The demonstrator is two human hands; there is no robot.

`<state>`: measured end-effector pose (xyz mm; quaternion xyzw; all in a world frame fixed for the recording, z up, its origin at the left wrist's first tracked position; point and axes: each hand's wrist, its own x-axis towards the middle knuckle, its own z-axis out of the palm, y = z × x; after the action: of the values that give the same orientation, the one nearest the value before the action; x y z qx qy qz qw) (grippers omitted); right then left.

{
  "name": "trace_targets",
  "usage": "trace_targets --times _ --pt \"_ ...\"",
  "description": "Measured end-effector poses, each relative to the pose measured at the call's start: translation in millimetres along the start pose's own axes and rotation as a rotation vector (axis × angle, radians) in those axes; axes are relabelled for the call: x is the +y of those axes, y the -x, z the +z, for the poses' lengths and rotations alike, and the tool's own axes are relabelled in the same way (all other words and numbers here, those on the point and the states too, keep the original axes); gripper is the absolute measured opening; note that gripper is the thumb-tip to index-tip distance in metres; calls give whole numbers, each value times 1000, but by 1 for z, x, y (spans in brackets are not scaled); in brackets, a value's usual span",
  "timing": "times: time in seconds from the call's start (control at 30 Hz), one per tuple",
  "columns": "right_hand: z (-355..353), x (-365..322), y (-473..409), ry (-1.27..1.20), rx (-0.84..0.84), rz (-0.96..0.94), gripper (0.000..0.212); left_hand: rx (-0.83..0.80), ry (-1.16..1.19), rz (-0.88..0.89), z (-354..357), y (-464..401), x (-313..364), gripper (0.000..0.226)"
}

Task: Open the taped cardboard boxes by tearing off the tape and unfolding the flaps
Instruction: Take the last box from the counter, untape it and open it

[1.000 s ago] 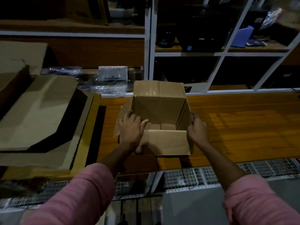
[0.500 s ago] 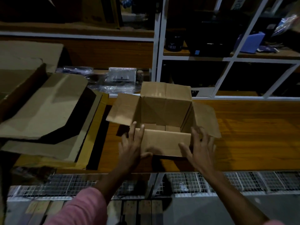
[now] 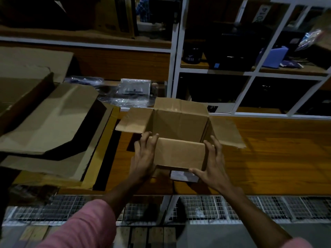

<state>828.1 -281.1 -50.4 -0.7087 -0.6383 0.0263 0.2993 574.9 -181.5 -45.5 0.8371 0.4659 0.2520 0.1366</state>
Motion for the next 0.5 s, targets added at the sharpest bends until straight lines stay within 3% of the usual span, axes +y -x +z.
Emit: trace_targets --times 0.23,0.5 --pt "-24 -35 -25 112 141 -59 132 89 -149 70 -48 -21 22 121" --pt "-92 -87 -84 157 275 -222 123 324 -207 162 -132 -57 36 113"
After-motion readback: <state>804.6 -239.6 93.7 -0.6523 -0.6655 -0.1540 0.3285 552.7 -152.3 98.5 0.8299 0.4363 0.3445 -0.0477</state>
